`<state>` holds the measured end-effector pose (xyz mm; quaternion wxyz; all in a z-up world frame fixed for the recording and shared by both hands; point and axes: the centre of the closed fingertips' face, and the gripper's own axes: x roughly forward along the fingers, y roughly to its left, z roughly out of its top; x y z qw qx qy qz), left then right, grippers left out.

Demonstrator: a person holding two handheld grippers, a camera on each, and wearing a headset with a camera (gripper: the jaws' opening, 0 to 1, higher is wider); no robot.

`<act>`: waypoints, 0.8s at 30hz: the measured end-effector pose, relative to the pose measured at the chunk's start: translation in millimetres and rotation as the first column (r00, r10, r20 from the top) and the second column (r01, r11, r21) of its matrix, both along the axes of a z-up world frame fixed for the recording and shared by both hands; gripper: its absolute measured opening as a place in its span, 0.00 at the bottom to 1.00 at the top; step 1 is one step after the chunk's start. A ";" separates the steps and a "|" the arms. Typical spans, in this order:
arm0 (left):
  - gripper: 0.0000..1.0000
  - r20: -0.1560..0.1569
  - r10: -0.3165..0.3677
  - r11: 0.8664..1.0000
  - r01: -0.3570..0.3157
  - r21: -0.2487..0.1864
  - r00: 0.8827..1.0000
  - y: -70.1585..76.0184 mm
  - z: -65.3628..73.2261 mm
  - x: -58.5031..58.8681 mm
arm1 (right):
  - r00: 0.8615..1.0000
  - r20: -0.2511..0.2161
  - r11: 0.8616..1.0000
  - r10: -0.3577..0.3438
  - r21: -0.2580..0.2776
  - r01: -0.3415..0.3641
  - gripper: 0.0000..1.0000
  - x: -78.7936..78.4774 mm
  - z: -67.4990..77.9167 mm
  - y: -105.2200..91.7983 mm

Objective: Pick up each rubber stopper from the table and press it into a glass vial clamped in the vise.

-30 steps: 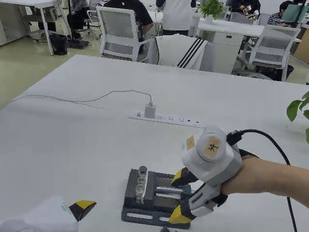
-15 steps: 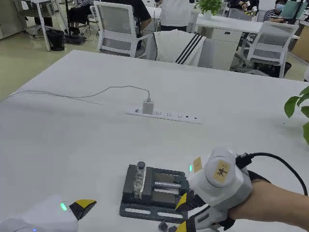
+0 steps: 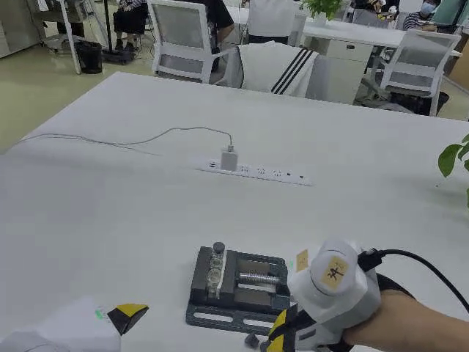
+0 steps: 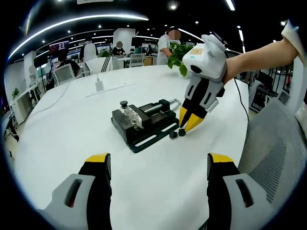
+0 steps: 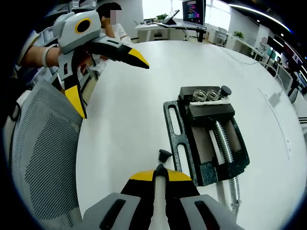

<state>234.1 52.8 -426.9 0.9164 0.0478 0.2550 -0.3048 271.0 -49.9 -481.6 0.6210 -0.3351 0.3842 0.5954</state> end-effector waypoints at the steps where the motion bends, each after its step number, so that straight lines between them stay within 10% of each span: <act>1: 0.81 0.000 0.001 1.000 -0.001 0.000 1.000 0.3 -0.1 -0.1 | 1.000 -0.003 1.000 0.003 -0.001 -0.003 0.02 -0.6 -0.3 -0.2; 24: 0.80 0.002 -0.009 1.000 0.009 0.006 1.000 -2.7 1.9 0.9 | 0.991 -0.077 0.994 -0.109 -0.003 0.110 0.00 -0.8 -1.6 -2.5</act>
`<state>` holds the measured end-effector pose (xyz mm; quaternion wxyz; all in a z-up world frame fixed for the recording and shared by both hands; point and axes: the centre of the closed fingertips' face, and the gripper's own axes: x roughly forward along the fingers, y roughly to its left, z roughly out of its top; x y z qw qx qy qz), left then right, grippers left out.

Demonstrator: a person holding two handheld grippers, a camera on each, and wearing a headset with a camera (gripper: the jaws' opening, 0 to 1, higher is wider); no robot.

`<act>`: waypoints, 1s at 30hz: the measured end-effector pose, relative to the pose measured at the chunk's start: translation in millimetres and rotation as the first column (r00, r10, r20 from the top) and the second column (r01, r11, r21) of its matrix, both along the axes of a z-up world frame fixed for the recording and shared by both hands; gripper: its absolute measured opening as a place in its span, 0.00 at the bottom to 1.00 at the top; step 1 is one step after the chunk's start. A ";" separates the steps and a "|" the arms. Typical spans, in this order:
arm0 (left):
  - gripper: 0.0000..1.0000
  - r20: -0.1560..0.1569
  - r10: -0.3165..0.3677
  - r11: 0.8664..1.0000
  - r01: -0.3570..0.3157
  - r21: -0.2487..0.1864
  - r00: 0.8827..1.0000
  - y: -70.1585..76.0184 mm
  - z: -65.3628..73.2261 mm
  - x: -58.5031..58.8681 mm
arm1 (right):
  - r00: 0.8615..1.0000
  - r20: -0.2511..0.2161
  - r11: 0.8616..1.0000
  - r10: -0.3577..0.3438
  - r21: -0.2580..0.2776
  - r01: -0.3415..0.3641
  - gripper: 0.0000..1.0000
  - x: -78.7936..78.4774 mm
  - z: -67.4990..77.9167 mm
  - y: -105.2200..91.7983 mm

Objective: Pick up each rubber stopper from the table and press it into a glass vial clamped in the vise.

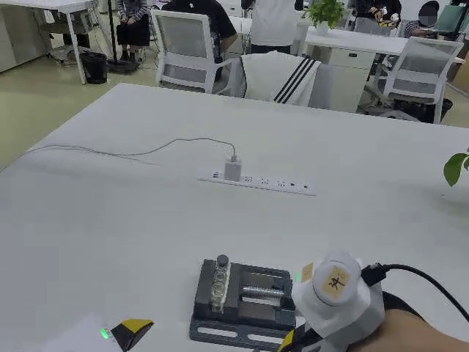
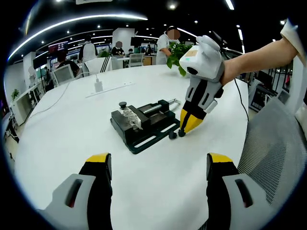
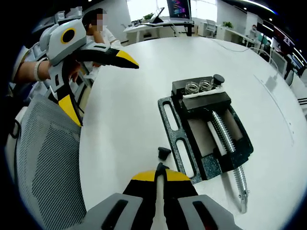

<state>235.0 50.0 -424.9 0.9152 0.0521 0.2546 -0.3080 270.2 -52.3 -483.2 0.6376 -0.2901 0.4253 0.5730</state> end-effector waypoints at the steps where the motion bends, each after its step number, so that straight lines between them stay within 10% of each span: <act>1: 0.79 0.001 -0.001 1.000 0.001 0.000 1.000 -0.3 0.1 0.1 | 1.000 -0.003 1.000 -0.004 0.002 0.004 0.00 0.0 0.0 -0.1; 18: 0.79 0.011 -0.006 1.000 0.006 0.001 1.000 -1.4 2.6 1.6 | 0.995 -0.029 0.992 -0.100 0.069 0.102 0.00 4.5 11.3 -7.5; 30: 0.77 0.054 -0.039 0.999 0.040 -0.018 0.998 -18.3 15.4 11.5 | 0.957 -0.126 0.915 -0.263 0.282 0.288 0.00 19.0 66.1 -0.9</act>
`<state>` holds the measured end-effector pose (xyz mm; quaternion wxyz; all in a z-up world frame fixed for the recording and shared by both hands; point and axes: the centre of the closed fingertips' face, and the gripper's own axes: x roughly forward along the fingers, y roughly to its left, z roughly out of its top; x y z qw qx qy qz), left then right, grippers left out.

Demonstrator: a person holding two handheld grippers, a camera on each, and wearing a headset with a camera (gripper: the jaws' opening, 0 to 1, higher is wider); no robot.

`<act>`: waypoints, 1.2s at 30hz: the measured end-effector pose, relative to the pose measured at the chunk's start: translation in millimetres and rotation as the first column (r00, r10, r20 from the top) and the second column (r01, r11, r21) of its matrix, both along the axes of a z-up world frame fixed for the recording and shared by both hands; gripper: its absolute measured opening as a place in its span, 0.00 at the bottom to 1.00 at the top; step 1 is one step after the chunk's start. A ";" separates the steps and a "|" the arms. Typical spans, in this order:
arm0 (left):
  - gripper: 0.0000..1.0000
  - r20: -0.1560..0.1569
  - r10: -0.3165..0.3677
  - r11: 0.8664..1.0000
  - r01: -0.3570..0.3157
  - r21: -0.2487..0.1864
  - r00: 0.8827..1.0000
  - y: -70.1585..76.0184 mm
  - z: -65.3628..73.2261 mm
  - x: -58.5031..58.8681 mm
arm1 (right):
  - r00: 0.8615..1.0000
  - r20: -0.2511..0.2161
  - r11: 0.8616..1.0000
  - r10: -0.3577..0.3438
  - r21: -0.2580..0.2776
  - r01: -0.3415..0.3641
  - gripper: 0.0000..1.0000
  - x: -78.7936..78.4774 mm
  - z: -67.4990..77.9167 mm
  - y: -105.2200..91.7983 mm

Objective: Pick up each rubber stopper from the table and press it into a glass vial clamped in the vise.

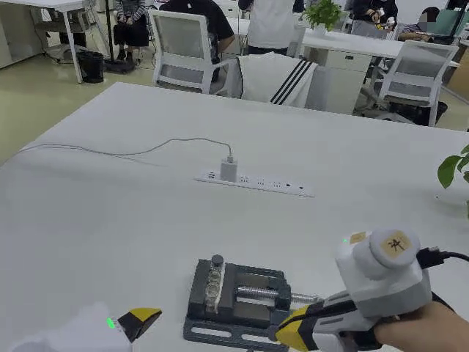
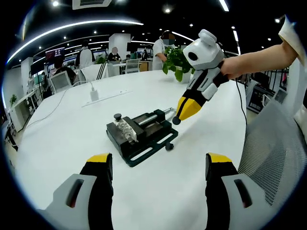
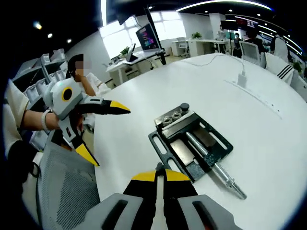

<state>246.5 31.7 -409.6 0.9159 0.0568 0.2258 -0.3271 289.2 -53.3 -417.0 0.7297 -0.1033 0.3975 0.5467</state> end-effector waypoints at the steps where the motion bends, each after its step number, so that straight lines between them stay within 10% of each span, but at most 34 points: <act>1: 0.77 0.006 -0.007 1.000 0.007 -0.002 1.000 -3.0 2.2 1.1 | 1.000 -0.010 0.999 -0.029 0.033 0.029 0.00 1.3 6.0 1.8; 8: 0.72 0.047 -0.032 0.999 0.033 -0.024 0.998 -17.5 15.8 9.4 | 0.982 -0.129 0.969 -0.139 0.188 0.162 0.00 2.8 30.3 5.1; 18: 0.60 0.116 -0.071 0.994 0.079 -0.070 0.991 -39.3 39.7 20.6 | 0.898 -0.391 0.852 -0.200 0.383 0.356 0.00 -4.4 64.2 7.7; 23: 0.48 0.152 -0.117 0.987 0.132 -0.090 0.981 -51.9 53.8 20.7 | 0.840 -0.511 0.795 -0.183 0.426 0.432 0.00 -10.1 74.9 7.5; 29: 0.34 0.178 -0.156 0.977 0.178 -0.118 0.972 -62.6 66.0 18.9 | 0.729 -0.671 0.708 -0.135 0.449 0.545 0.00 -16.2 86.4 7.9; 32: 0.27 0.180 -0.164 0.972 0.190 -0.139 0.970 -66.3 70.0 18.0 | 0.704 -0.700 0.697 -0.117 0.447 0.561 0.00 -20.1 86.5 8.4; 36: 0.24 0.186 -0.166 0.968 0.196 -0.155 0.968 -69.5 74.0 18.0 | 0.623 -0.779 0.657 -0.073 0.432 0.618 0.00 -24.4 90.4 10.3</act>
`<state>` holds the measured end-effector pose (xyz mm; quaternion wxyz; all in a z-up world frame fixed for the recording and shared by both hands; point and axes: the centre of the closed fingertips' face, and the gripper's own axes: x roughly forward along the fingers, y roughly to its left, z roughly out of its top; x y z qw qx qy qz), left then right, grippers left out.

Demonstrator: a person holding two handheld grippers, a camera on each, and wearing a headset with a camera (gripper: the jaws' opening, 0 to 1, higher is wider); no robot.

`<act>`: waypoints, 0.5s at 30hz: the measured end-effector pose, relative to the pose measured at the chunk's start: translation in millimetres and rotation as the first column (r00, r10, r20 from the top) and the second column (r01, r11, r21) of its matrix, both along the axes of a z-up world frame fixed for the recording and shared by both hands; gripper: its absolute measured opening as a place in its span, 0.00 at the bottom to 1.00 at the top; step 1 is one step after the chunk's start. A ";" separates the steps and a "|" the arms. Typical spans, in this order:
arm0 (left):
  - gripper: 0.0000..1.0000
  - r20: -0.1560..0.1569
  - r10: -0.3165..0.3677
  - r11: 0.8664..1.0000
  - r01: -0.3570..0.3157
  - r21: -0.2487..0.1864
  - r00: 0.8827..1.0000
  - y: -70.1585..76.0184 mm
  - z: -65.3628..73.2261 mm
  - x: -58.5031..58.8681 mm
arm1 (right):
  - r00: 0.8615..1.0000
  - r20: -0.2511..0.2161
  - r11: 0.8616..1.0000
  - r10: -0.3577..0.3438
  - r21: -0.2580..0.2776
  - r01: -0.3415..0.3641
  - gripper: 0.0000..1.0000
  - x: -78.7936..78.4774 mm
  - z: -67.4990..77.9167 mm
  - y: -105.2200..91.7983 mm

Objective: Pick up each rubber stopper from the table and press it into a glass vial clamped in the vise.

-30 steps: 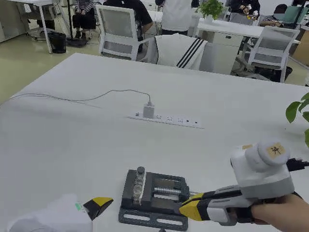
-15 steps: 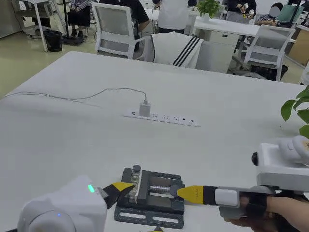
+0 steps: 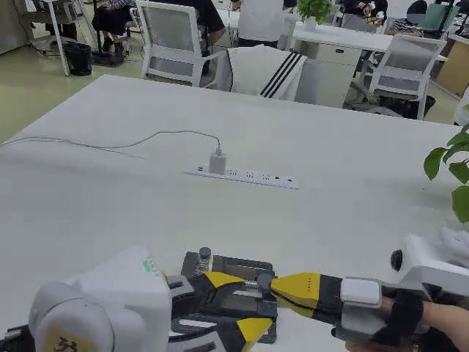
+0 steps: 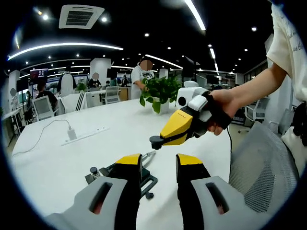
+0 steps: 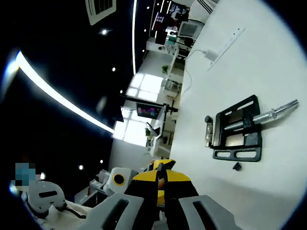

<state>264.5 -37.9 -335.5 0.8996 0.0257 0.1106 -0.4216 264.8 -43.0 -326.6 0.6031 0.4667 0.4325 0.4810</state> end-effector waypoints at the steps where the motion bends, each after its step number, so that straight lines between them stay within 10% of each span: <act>1: 0.23 0.000 -0.001 1.000 0.001 -0.004 1.000 -0.5 0.6 -0.2 | 1.000 -0.013 1.000 -0.006 0.001 0.006 0.00 0.1 -1.1 0.0; 15: 0.08 -0.041 -0.025 0.998 0.022 -0.065 0.999 -2.8 4.7 -5.0 | 0.997 -0.082 1.000 0.016 0.016 -0.015 0.00 -9.5 -9.4 -0.2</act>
